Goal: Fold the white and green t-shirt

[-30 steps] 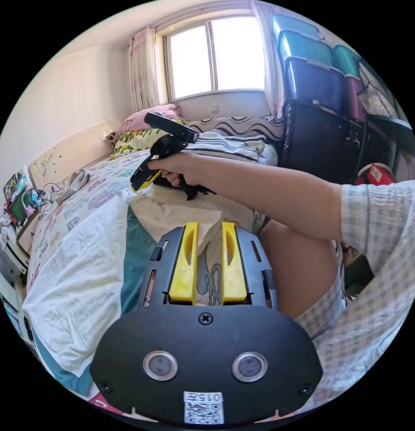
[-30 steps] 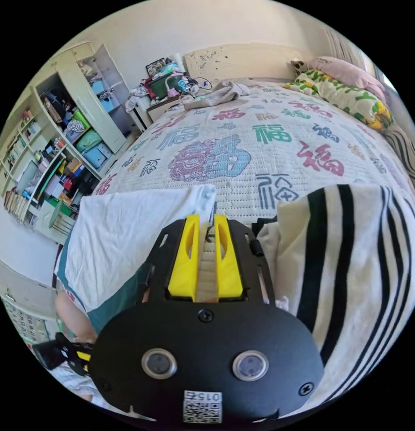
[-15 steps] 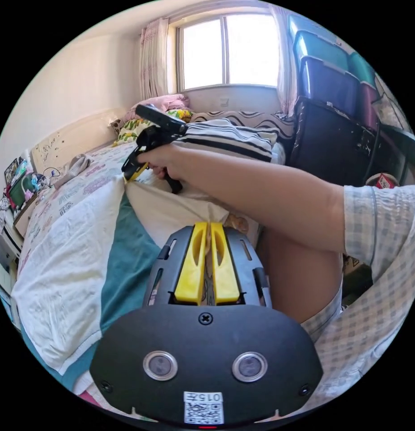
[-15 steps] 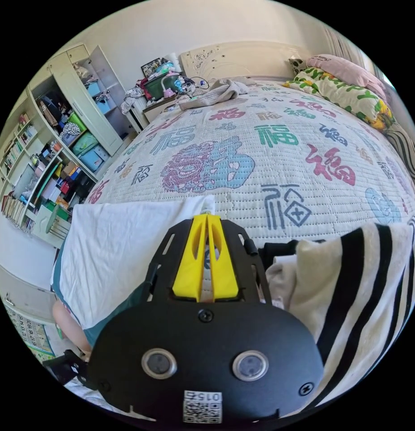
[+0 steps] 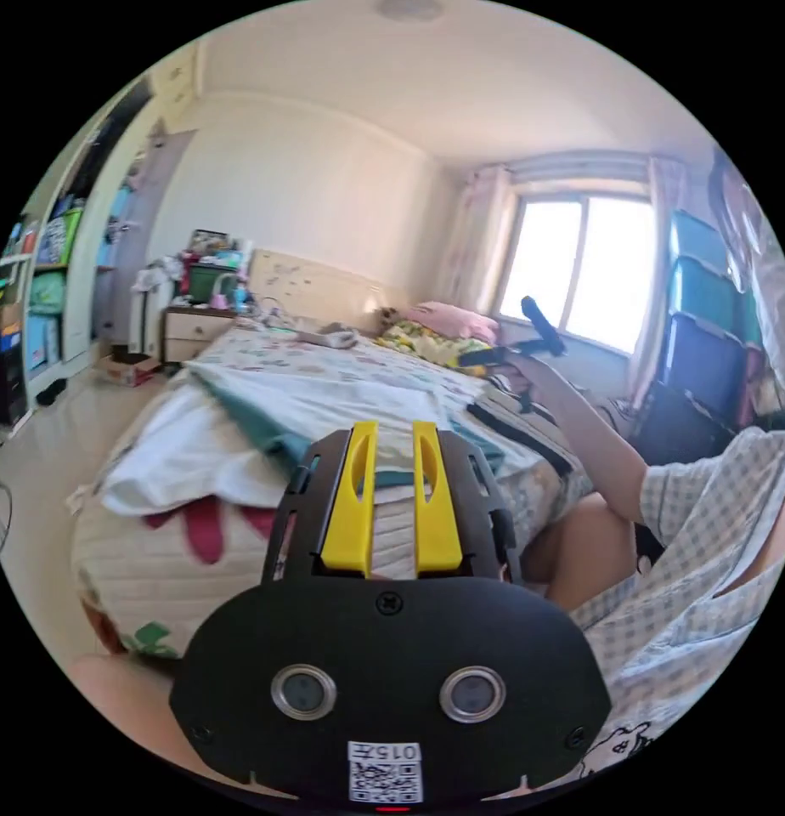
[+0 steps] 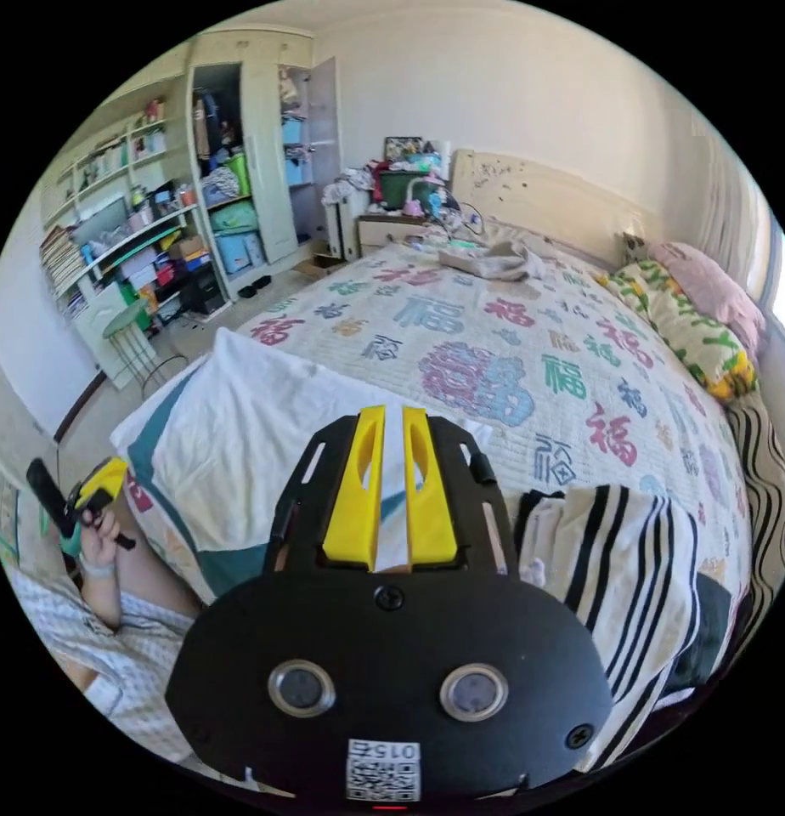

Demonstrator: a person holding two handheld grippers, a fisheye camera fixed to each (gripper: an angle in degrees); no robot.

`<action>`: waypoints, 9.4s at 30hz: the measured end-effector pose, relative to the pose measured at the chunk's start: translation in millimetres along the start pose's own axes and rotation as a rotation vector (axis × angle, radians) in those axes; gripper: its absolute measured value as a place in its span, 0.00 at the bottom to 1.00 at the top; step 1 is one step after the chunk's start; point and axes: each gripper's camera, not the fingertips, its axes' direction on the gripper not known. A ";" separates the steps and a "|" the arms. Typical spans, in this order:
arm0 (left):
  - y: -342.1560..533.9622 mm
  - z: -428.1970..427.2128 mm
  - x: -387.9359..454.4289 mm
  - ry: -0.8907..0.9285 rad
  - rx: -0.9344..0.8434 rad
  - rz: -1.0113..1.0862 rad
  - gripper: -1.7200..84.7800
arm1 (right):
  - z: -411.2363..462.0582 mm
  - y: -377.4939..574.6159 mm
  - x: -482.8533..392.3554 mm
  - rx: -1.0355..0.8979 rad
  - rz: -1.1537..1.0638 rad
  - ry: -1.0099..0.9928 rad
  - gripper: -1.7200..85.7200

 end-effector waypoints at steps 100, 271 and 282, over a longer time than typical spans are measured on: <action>-43.6 89.6 203.7 0.389 -0.304 0.701 0.08 | -140.2 75.1 137.1 -0.195 -0.041 -0.386 0.10; -347.8 409.7 -224.5 0.539 -0.664 -0.282 0.04 | -108.2 -29.1 404.7 -0.055 0.308 -0.705 0.07; -343.2 267.6 -130.9 0.496 -0.470 0.171 0.03 | -234.3 30.6 306.8 0.067 -0.063 -0.557 0.07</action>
